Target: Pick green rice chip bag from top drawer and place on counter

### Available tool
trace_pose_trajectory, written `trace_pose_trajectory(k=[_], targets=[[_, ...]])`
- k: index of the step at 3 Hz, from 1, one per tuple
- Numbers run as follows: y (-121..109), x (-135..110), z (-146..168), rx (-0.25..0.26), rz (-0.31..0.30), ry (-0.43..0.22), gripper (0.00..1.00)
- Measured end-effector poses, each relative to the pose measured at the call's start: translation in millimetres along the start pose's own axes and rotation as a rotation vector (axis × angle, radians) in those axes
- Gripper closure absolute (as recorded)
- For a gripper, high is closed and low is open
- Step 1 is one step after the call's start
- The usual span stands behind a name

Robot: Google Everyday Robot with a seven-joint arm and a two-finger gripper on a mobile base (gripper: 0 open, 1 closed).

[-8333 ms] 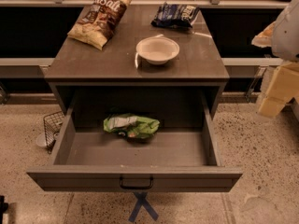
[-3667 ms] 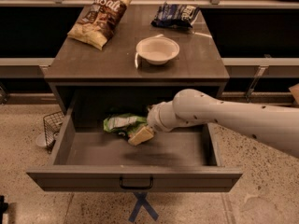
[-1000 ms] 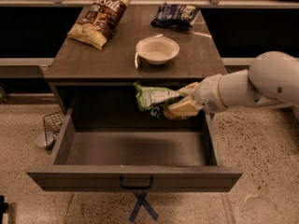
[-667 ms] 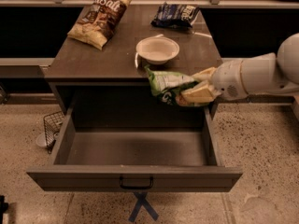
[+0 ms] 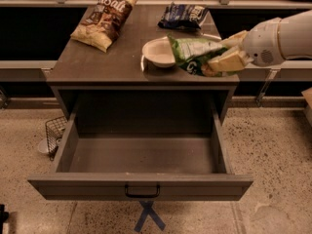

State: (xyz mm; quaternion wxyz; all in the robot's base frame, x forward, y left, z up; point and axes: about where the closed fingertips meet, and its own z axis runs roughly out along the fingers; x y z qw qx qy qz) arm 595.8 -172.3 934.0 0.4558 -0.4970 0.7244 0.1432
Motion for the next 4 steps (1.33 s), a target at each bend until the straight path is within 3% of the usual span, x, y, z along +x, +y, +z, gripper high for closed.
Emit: trace_pose_trajectory(k=[1, 2, 3, 4], targets=[[-32.1, 3.2, -0.5, 0.072, -0.028, 0.001, 1.0], [-55.7, 8.7, 16.2, 0.133, -0.01, -0.053, 1.0], [-75.9, 10.8, 34.3, 0.198, 0.008, -0.096, 0.85], [-89.5, 15.7, 41.5, 0.242, 0.021, -0.11, 0.61]])
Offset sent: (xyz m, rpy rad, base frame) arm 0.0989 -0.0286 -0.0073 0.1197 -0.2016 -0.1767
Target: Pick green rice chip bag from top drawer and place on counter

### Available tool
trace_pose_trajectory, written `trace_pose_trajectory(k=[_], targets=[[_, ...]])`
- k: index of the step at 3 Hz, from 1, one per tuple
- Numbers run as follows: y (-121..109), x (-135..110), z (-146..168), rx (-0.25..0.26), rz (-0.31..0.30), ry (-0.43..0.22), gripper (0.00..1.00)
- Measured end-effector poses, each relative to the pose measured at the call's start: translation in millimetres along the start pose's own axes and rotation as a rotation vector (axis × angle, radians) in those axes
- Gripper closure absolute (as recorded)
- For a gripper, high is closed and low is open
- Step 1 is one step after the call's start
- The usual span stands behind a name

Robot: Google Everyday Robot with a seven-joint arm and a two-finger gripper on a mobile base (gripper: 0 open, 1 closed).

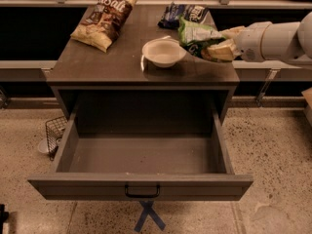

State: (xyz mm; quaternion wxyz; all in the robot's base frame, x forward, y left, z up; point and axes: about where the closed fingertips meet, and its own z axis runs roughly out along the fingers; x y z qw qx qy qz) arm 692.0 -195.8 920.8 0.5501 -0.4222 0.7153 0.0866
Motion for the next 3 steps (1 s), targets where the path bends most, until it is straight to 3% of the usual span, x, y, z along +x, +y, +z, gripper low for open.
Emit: trace_pose_trajectory(k=[2, 3], targets=[[-8.3, 7.0, -5.9, 0.05, 0.017, 0.008, 0.15], [-8.4, 5.2, -14.2, 0.06, 0.02, 0.008, 0.0]])
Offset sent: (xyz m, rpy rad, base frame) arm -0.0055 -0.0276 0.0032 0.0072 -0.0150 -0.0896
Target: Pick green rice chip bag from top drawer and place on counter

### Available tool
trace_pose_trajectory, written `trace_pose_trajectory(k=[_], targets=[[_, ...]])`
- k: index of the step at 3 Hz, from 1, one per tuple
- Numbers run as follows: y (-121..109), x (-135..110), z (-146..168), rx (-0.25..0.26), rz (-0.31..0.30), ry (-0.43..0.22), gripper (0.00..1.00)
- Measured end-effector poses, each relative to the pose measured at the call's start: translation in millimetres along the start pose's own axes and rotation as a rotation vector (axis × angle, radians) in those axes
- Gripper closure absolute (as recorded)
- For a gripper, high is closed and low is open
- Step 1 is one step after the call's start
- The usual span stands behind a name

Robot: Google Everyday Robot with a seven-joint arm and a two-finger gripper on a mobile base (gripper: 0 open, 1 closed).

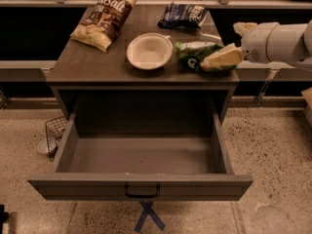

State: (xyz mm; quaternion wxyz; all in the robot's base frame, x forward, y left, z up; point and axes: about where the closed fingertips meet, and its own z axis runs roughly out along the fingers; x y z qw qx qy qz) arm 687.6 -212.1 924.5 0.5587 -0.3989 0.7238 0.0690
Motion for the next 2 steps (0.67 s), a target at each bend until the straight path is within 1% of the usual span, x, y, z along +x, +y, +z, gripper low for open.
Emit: trace_pose_trajectory(k=[1, 2], targets=[[2.6, -0.6, -21.2, 0.001, 0.012, 0.01, 0.0], [9.0, -4.0, -56.8, 0.043, 0.049, 0.005, 0.0]])
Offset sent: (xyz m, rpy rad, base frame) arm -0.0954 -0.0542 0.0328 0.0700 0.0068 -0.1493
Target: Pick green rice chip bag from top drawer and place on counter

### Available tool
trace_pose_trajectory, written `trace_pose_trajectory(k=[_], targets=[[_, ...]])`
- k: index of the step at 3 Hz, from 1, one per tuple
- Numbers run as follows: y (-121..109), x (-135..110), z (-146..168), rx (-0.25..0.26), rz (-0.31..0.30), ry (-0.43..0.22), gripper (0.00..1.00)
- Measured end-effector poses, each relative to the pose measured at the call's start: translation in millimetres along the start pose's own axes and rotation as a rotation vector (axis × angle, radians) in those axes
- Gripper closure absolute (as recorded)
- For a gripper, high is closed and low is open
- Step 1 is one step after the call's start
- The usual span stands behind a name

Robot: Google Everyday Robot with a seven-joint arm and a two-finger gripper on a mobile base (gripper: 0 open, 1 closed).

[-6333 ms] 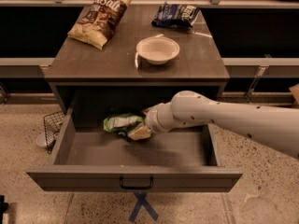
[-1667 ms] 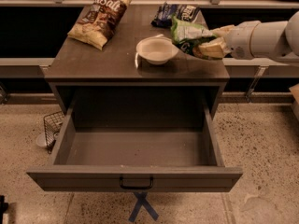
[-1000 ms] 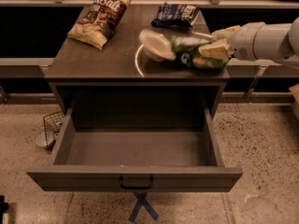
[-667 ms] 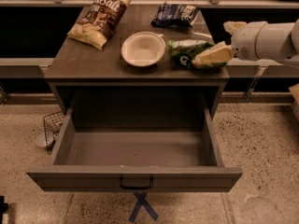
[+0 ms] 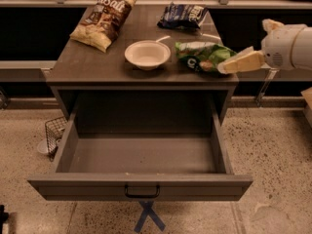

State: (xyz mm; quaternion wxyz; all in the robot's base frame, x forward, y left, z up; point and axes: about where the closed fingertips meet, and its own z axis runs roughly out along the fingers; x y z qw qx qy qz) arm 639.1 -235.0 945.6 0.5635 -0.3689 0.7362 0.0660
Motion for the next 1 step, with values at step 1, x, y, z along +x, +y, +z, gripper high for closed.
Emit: trace_pose_trajectory(k=[1], targets=[[-0.5, 5.3, -7.0, 0.008, 0.007, 0.007, 0.0]])
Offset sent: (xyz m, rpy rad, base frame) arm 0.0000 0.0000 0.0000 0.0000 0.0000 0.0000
